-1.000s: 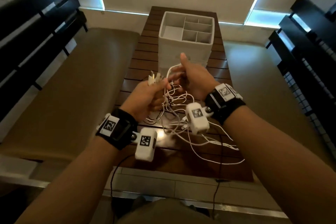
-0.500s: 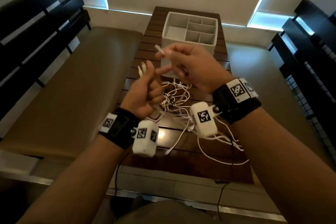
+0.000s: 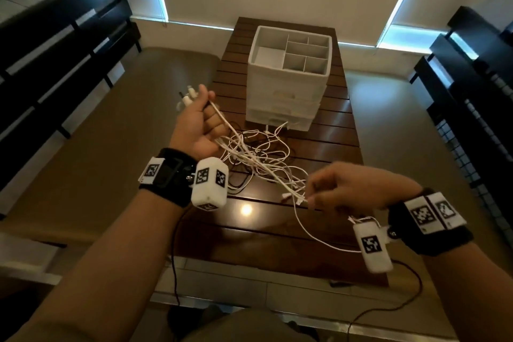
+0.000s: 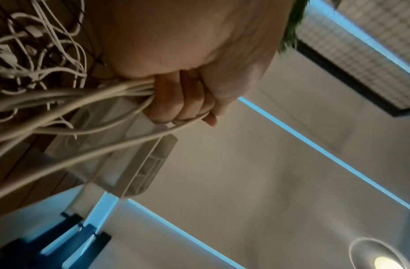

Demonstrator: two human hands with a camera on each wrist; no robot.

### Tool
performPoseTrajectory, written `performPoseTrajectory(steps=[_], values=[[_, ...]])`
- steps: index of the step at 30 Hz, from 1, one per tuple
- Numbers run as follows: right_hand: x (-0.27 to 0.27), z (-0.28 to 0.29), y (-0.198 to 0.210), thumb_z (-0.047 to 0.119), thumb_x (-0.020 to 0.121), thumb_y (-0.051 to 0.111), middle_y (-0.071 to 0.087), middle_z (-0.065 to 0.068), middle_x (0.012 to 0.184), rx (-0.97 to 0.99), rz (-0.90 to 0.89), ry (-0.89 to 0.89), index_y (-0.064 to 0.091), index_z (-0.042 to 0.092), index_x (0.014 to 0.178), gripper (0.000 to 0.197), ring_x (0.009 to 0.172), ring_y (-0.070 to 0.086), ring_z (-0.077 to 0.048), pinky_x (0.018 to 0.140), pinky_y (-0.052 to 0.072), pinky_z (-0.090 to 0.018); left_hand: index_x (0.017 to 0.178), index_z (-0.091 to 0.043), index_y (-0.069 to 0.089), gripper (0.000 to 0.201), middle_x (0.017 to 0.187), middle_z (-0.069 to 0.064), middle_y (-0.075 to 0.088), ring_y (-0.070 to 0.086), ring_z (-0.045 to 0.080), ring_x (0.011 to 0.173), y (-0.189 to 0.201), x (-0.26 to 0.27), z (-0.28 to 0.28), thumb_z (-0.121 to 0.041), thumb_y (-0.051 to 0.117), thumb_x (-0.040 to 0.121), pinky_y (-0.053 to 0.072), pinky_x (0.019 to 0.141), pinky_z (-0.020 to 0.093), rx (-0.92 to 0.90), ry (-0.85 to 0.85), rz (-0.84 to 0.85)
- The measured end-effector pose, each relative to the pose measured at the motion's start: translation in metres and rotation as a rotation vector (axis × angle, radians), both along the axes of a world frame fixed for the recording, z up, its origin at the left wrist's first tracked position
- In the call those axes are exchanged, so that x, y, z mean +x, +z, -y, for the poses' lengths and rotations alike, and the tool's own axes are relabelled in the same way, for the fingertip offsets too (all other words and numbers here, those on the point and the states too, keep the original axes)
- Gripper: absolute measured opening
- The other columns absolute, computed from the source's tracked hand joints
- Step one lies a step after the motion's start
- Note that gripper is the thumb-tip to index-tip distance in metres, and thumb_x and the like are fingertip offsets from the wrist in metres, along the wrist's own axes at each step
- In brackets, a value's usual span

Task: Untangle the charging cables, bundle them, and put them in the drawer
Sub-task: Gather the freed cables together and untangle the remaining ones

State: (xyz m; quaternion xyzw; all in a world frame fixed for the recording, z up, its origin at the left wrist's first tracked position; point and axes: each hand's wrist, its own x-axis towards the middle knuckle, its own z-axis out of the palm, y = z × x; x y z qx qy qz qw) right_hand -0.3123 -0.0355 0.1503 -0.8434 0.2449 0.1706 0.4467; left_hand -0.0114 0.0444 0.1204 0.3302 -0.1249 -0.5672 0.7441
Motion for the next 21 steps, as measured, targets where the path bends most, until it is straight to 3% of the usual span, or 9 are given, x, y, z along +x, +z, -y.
performPoseTrajectory(steps=[2, 5, 7, 9, 11, 13, 14, 16, 21], values=[[-0.002, 0.008, -0.018, 0.035, 0.101, 0.064, 0.074, 0.001, 0.089, -0.125, -0.053, -0.03, 0.074, 0.024, 0.1, 0.014, 0.077, 0.07, -0.012, 0.076, 0.059, -0.032, 0.083, -0.02, 0.055, 0.037, 0.042, -0.009, 0.028, 0.024, 0.002, 0.032, -0.005, 0.004, -0.004, -0.041, 0.042, 0.112, 0.023, 0.03, 0.017, 0.009, 0.0, 0.056], [0.021, 0.017, -0.028, 0.036, 0.102, 0.061, 0.074, 0.009, 0.098, -0.375, 0.298, -0.39, 0.075, 0.025, 0.107, 0.018, 0.091, 0.069, -0.007, 0.09, 0.058, -0.035, 0.085, -0.018, 0.058, 0.033, 0.047, -0.009, 0.029, 0.025, 0.003, 0.034, -0.009, -0.016, -0.01, -0.037, 0.047, 0.11, 0.024, 0.031, 0.018, 0.007, -0.098, 0.222], [0.052, 0.016, -0.02, 0.038, 0.104, 0.059, 0.078, -0.003, 0.093, -0.199, 0.525, -0.671, 0.078, 0.017, 0.101, 0.028, 0.086, 0.073, -0.015, 0.086, 0.057, -0.036, 0.085, -0.017, 0.06, 0.032, 0.05, -0.009, 0.029, 0.026, 0.004, 0.035, -0.013, -0.037, -0.014, -0.036, 0.049, 0.109, 0.023, 0.033, 0.017, 0.024, -0.212, 0.309], [0.085, 0.01, -0.01, 0.048, 0.105, 0.054, 0.078, -0.014, 0.089, 0.154, 0.511, -0.736, 0.076, 0.01, 0.098, 0.044, 0.078, 0.072, -0.019, 0.082, 0.056, -0.036, 0.085, -0.017, 0.062, 0.032, 0.053, -0.008, 0.028, 0.023, 0.006, 0.037, -0.016, -0.055, -0.018, -0.036, 0.05, 0.108, 0.02, 0.036, 0.017, 0.032, -0.33, 0.407], [0.106, 0.005, -0.002, 0.054, 0.102, 0.056, 0.077, -0.013, 0.09, 0.363, 0.439, -0.716, 0.075, 0.006, 0.106, 0.052, 0.073, 0.068, -0.021, 0.072, 0.056, -0.034, 0.083, -0.017, 0.063, 0.032, 0.054, -0.007, 0.027, 0.021, 0.007, 0.039, -0.021, -0.069, -0.023, -0.037, 0.053, 0.105, 0.016, 0.04, 0.02, 0.047, -0.408, 0.507], [0.118, 0.002, 0.006, 0.042, 0.103, 0.06, 0.077, -0.013, 0.097, 0.511, 0.449, -0.724, 0.07, 0.002, 0.118, 0.044, 0.074, 0.069, -0.021, 0.065, 0.058, -0.034, 0.078, -0.019, 0.064, 0.031, 0.054, -0.004, 0.027, 0.02, 0.007, 0.04, -0.026, -0.08, -0.029, -0.035, 0.056, 0.103, 0.013, 0.042, 0.022, 0.072, -0.453, 0.517], [0.121, 0.001, 0.009, 0.032, 0.104, 0.061, 0.077, -0.015, 0.099, 0.581, 0.503, -0.752, 0.067, 0.0, 0.121, 0.037, 0.078, 0.071, -0.022, 0.07, 0.06, -0.036, 0.075, -0.021, 0.065, 0.034, 0.055, -0.003, 0.025, 0.019, 0.007, 0.041, -0.029, -0.083, -0.031, -0.033, 0.055, 0.105, 0.012, 0.042, 0.022, 0.079, -0.471, 0.5], [0.124, 0.004, 0.015, 0.016, 0.104, 0.06, 0.074, -0.016, 0.097, 0.646, 0.629, -0.839, 0.063, -0.002, 0.126, 0.029, 0.077, 0.07, -0.021, 0.075, 0.06, -0.036, 0.072, -0.025, 0.067, 0.04, 0.057, -0.003, 0.024, 0.019, 0.007, 0.042, -0.035, -0.085, -0.035, -0.032, 0.051, 0.108, 0.014, 0.041, 0.022, 0.083, -0.479, 0.465], [0.11, 0.019, 0.021, 0.002, 0.101, 0.058, 0.072, -0.011, 0.096, 0.644, 0.8, -0.907, 0.053, 0.008, 0.139, 0.04, 0.063, 0.058, -0.011, 0.053, 0.046, -0.024, 0.1, -0.009, 0.068, 0.032, 0.057, -0.006, 0.025, 0.021, 0.005, 0.042, -0.045, -0.075, -0.035, -0.034, 0.05, 0.108, 0.018, 0.039, 0.021, 0.066, -0.217, 0.325]])
